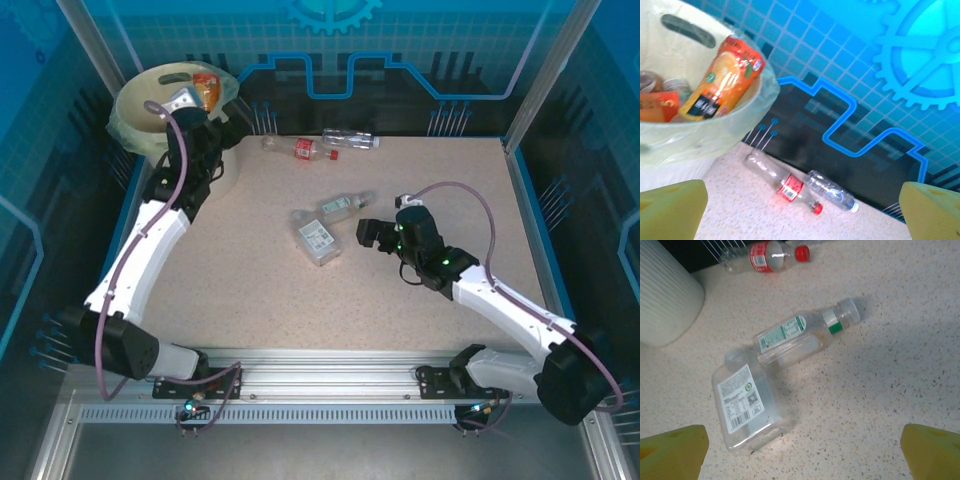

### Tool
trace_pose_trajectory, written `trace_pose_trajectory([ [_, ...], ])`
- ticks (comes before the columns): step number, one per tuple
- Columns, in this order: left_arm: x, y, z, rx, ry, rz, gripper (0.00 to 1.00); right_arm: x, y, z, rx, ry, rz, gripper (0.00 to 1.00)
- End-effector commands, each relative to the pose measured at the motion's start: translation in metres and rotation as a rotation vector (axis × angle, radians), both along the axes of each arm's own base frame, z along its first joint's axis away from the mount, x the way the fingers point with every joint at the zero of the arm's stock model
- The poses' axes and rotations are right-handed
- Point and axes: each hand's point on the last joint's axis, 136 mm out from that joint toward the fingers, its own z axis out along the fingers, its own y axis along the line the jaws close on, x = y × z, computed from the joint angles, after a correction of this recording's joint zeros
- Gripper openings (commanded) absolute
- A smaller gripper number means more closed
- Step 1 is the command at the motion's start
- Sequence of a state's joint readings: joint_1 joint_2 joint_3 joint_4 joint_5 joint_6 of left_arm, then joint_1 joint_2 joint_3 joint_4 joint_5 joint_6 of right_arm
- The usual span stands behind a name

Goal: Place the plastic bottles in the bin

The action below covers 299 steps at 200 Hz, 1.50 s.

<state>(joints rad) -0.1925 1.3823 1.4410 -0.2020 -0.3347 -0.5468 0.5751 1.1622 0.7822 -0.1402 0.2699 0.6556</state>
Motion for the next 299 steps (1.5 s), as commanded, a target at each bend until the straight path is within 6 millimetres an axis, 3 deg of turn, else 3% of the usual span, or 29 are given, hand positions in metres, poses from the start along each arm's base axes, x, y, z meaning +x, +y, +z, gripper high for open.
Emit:
trace_pose_trajectory([
  [1,-0.023,0.010,-0.010,0.031,0.032,0.025,0.99,0.000,0.013,-0.012,0.018,0.023,0.034,1.00],
  [71,-0.047,0.027,-0.027,0.165,0.093,0.060,0.99,-0.003,0.065,-0.058,-0.117,0.078,0.197,1.00],
  [116,-0.044,0.024,-0.036,0.175,0.111,0.034,0.99,-0.010,0.111,-0.074,-0.175,0.061,0.386,1.00],
  [125,-0.044,0.024,-0.038,0.175,0.114,0.036,0.99,-0.004,0.121,-0.066,-0.185,0.035,0.400,1.00],
  [201,-0.049,0.031,-0.037,0.191,0.100,0.053,0.99,0.009,0.142,-0.091,-0.298,0.020,0.492,1.00],
  [299,-0.048,0.032,-0.039,0.180,0.100,0.054,0.99,0.024,0.139,-0.125,-0.393,0.055,0.450,1.00],
])
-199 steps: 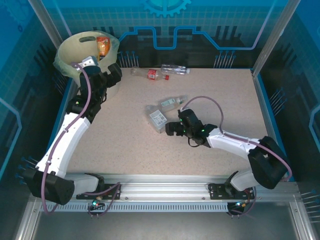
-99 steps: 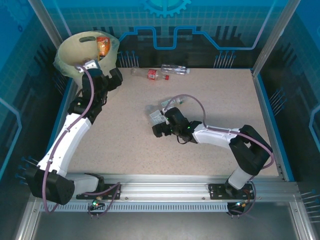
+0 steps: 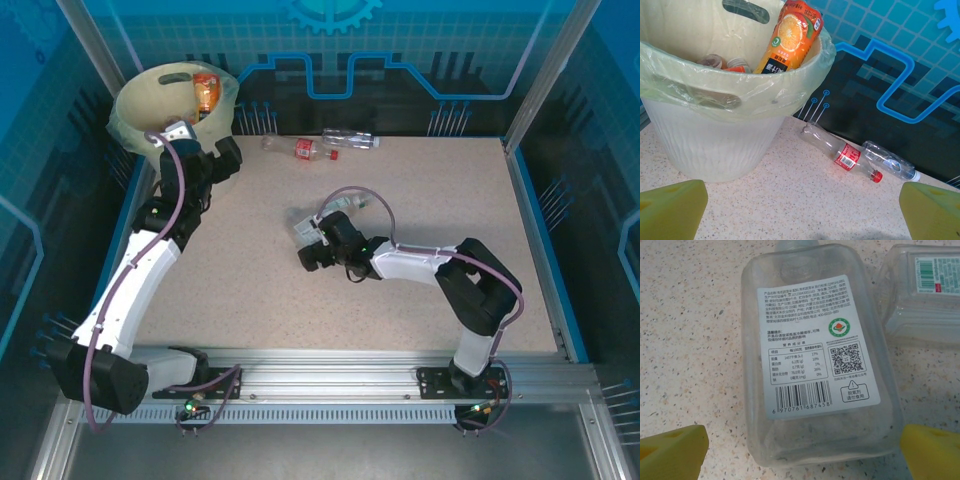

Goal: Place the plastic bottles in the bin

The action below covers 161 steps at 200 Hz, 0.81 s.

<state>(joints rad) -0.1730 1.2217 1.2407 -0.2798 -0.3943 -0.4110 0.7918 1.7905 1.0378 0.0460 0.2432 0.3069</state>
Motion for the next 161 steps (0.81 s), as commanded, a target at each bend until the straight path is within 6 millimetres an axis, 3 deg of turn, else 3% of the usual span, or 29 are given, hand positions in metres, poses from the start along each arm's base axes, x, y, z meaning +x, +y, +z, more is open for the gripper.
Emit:
trace_pose_trajectory([
  [1,-0.003,0.006,0.007,0.014,-0.028,0.012,0.99,0.000,-0.003,-0.016,-0.051,0.012,-0.010,1.00],
  [103,-0.001,0.005,0.000,0.015,-0.008,0.008,0.99,-0.001,-0.012,0.036,-0.057,-0.106,0.018,1.00],
  [161,-0.002,0.007,-0.002,0.022,-0.002,0.012,0.99,0.008,-0.009,-0.004,-0.155,-0.045,0.037,1.00],
])
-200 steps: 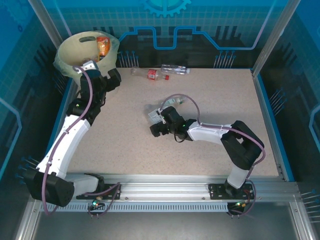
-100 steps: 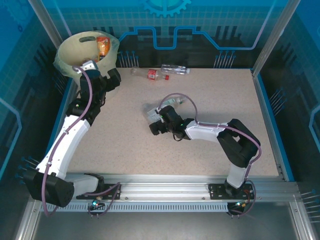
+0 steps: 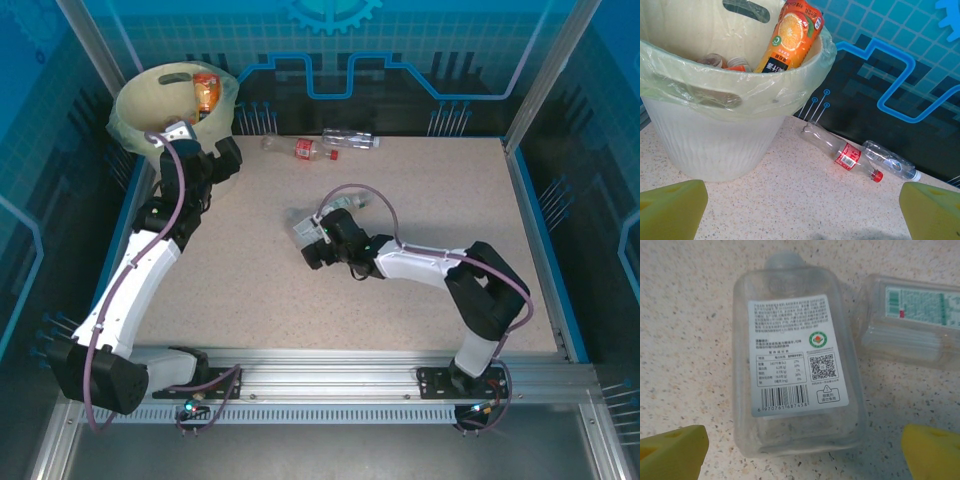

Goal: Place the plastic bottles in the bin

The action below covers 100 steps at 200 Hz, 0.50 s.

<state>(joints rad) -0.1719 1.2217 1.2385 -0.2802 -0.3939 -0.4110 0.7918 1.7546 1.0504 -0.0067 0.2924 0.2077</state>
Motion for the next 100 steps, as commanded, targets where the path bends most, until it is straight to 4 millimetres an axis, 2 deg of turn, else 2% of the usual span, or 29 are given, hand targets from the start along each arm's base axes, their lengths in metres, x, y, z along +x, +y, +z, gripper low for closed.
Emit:
trace_pose_trajectory([
  [1,-0.002,0.006,0.000,0.022,-0.004,0.011,0.99,0.006,0.001,-0.017,-0.067,0.013,-0.002,1.00],
  [36,-0.003,0.008,-0.002,0.023,-0.001,0.013,0.99,0.012,0.008,-0.034,-0.070,0.052,-0.009,1.00],
  [53,-0.002,0.002,-0.004,-0.008,0.004,-0.016,0.99,0.013,0.008,-0.043,-0.062,0.069,-0.039,1.00],
  [85,0.004,-0.038,-0.018,-0.168,0.052,-0.208,0.99,0.013,0.014,-0.051,-0.016,0.087,-0.045,0.99],
  [100,0.003,-0.053,-0.027,-0.250,0.090,-0.261,0.99,0.013,0.018,-0.050,0.001,0.081,-0.040,0.90],
])
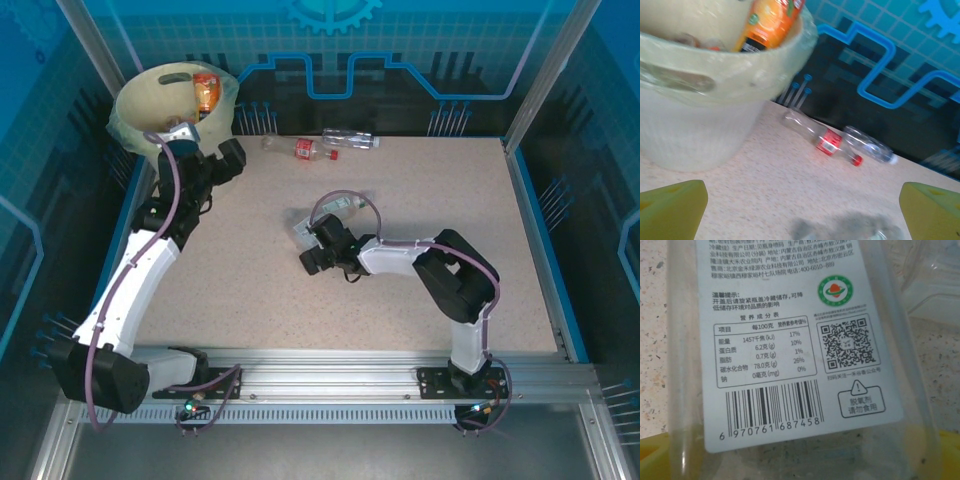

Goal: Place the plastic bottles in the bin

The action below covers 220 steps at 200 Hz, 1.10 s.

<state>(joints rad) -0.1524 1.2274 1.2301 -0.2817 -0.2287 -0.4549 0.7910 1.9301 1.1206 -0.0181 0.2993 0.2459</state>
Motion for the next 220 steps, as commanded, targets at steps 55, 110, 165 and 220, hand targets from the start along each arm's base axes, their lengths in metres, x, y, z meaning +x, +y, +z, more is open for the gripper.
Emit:
trace_pose_trajectory([
  [55,-0.019,-0.107,-0.045,-0.273,0.241,-0.399,0.99,-0.006,0.013,0.018,0.093,-0.034,0.018,0.76],
  [110,-0.036,-0.121,-0.091,-0.239,0.373,-0.433,0.99,-0.022,0.004,0.049,0.109,-0.112,0.024,0.61],
  [165,-0.043,-0.147,-0.095,-0.294,0.390,-0.589,0.99,-0.038,-0.005,0.106,0.217,-0.190,-0.008,0.54],
  [220,-0.036,-0.173,-0.113,-0.401,0.432,-0.637,0.99,-0.045,0.004,0.160,0.447,-0.232,-0.018,0.51],
])
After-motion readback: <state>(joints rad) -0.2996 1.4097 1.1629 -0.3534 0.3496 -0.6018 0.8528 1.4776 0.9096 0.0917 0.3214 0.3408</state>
